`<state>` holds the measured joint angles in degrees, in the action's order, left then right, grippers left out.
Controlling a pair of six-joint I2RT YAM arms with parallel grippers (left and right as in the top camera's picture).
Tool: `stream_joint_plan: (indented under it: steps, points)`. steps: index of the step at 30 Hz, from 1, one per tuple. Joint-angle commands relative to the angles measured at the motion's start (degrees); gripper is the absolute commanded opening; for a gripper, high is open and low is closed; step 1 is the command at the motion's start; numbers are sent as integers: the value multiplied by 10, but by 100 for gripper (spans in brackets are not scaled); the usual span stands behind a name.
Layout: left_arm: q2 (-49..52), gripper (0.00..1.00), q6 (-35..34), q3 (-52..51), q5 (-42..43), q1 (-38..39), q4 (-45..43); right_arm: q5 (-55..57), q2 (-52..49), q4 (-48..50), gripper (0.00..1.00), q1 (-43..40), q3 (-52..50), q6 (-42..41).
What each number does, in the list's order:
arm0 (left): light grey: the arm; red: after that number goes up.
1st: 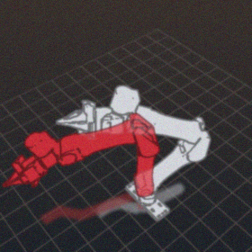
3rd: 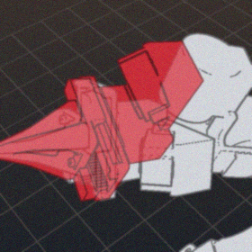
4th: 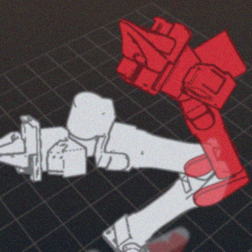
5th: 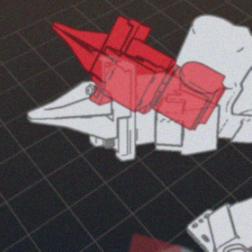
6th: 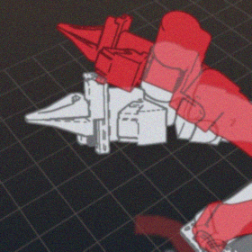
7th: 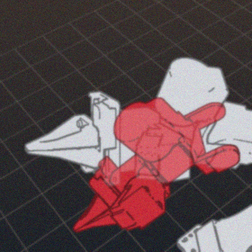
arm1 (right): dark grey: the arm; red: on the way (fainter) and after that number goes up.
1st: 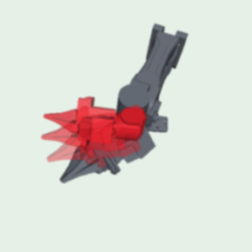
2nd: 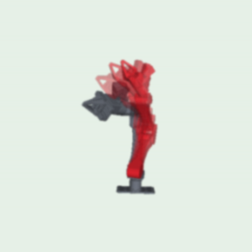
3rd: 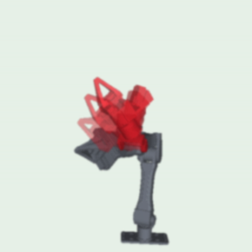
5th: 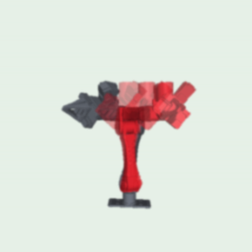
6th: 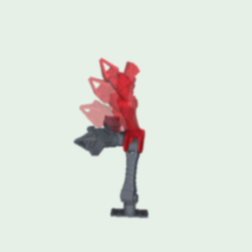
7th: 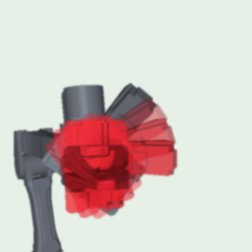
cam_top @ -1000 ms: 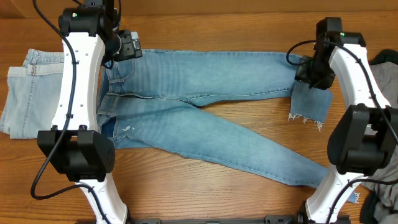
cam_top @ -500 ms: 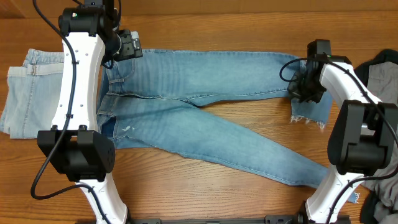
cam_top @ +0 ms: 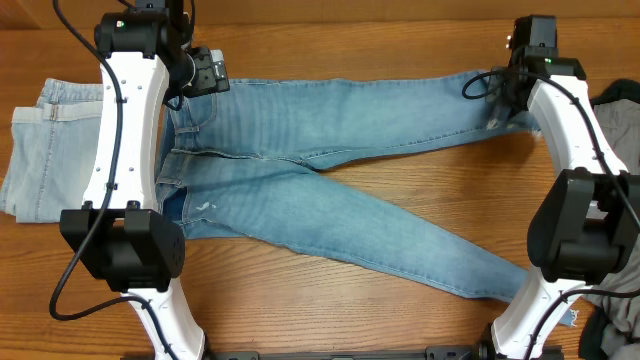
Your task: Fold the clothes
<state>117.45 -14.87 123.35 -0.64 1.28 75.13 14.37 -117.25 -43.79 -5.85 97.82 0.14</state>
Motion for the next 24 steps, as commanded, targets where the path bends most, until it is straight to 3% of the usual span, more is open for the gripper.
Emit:
stream_joint_plan:
  steps: [1,8,9,11,12,14,16,18,21,24]
  points:
    - [7,89,1,1,2,3,-3,67,21,33,4,0,11,31]
    - [7,89,1,1,1,3,-2,68,-4,109,4,-66,8,31]
    - [7,89,1,1,1,3,-2,67,-10,122,13,-76,8,31]
    - [7,89,1,1,1,3,-2,61,-27,168,76,-100,8,31]
    - [7,89,1,1,1,3,-2,48,-33,203,87,-110,8,32]
    - [7,89,1,1,1,3,-4,40,-37,253,98,-125,8,32]
    - [7,89,1,1,1,3,-3,40,-35,248,100,-129,29,63]
    - [7,89,1,1,1,3,-5,39,-22,179,100,-120,57,101]
    - [10,92,1,1,0,3,-14,-64,43,86,100,-95,62,86]
    - [11,96,22,1,0,2,-29,-167,114,-50,100,-72,62,12]
